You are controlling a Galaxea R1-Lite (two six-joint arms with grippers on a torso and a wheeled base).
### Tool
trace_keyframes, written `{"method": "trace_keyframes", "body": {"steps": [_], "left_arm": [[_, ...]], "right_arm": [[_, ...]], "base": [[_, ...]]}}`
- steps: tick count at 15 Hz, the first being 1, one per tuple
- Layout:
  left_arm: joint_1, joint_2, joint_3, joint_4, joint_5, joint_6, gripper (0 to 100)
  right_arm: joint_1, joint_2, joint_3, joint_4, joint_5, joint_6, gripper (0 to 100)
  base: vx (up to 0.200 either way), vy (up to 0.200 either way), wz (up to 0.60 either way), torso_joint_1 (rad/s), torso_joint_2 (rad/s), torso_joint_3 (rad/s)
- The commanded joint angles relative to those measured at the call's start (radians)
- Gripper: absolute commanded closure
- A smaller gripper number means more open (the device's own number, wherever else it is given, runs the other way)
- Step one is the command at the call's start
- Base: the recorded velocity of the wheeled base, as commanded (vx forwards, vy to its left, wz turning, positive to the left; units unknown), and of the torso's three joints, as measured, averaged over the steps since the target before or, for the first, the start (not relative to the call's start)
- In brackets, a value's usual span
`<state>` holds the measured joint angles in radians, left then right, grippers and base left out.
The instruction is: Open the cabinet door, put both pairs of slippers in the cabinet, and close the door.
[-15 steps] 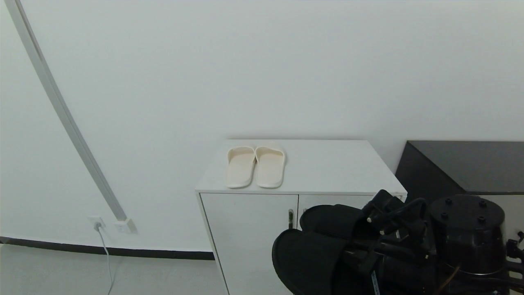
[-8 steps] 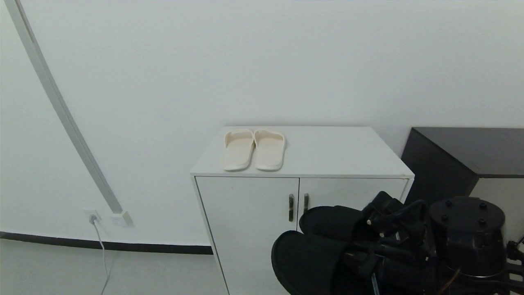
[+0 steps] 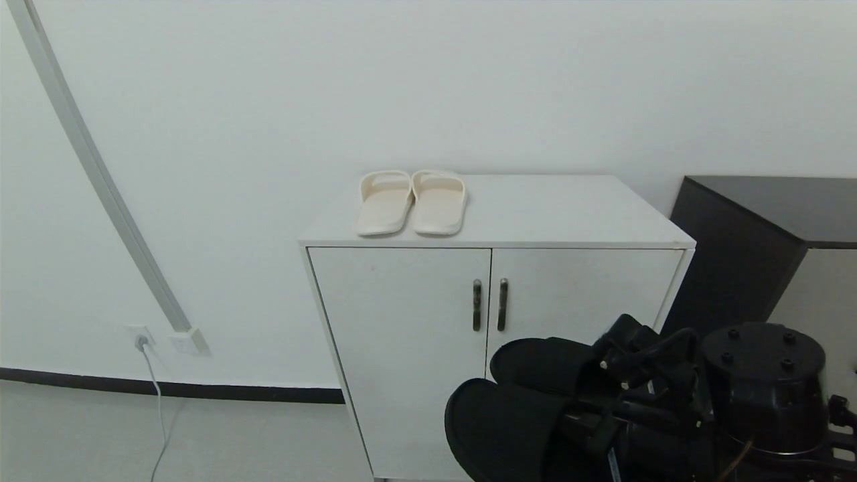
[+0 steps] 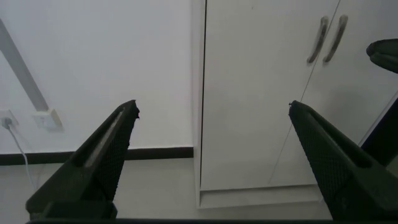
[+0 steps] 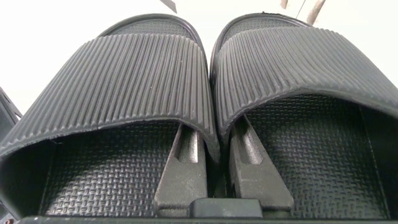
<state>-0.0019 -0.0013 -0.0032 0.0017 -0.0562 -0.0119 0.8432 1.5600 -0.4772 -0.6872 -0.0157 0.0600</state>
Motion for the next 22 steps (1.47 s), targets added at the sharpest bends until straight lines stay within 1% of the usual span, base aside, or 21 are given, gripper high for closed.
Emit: {"method": "trace_keyframes", "body": {"steps": [1, 6, 8, 12, 15, 18, 19, 20, 21, 22], "left_arm": [[0.0, 0.001, 0.0, 0.0, 0.001, 0.0, 0], [0.0, 0.001, 0.0, 0.0, -0.001, 0.004, 0], [-0.001, 0.001, -0.001, 0.003, -0.004, 0.017, 0], [-0.001, 0.001, -0.001, 0.003, -0.004, 0.013, 0], [-0.001, 0.009, -0.001, 0.003, -0.004, 0.013, 0], [-0.024, 0.055, -0.001, 0.003, -0.004, 0.013, 0], [-0.024, 0.055, -0.004, 0.0, -0.004, 0.012, 0], [-0.027, 0.061, -0.029, -0.003, -0.004, -0.003, 0], [-0.038, 0.109, -0.097, -0.003, -0.016, -0.054, 0], [-0.053, 0.17, -0.155, -0.003, -0.05, -0.103, 0]], "right_arm": [[0.0, 0.003, 0.002, 0.0, 0.0, 0.0, 100], [0.0, 0.002, 0.006, 0.0, 0.0, 0.0, 100], [0.0, 0.005, 0.009, 0.0, 0.0, 0.0, 100], [0.0, 0.002, 0.016, -0.003, 0.0, 0.0, 100], [0.0, 0.02, 0.031, -0.04, 0.0, 0.0, 100], [0.0, 0.029, 0.034, -0.051, -0.001, 0.0, 100], [0.0, 0.028, 0.035, -0.055, -0.001, 0.0, 100], [0.0, 0.031, 0.04, -0.081, -0.001, 0.0, 100], [0.0, 0.043, 0.043, -0.097, -0.001, 0.001, 100], [0.0, 0.055, 0.048, -0.115, 0.0, 0.0, 100]], "base": [[0.0, 0.0, 0.0, -0.183, 0.5, 0.33], [0.0, 0.0, 0.0, -0.157, 0.48, 0.328], [0.0, 0.0, 0.0, -0.129, 0.46, 0.332], [0.0, 0.0, 0.0, -0.1, 0.46, 0.355], [0.0, 0.0, 0.0, -0.045, 0.45, 0.388], [0.0, 0.0, 0.0, -0.014, 0.16, 0.124], [0.0, 0.0, 0.0, -0.017, 0.08, 0.085], [0.0, 0.0, 0.0, -0.007, 0.05, 0.056], [0.0, 0.0, 0.0, 0.0, 0.0, 0.0], [0.0, 0.0, 0.0, 0.0, 0.0, 0.0]]}}
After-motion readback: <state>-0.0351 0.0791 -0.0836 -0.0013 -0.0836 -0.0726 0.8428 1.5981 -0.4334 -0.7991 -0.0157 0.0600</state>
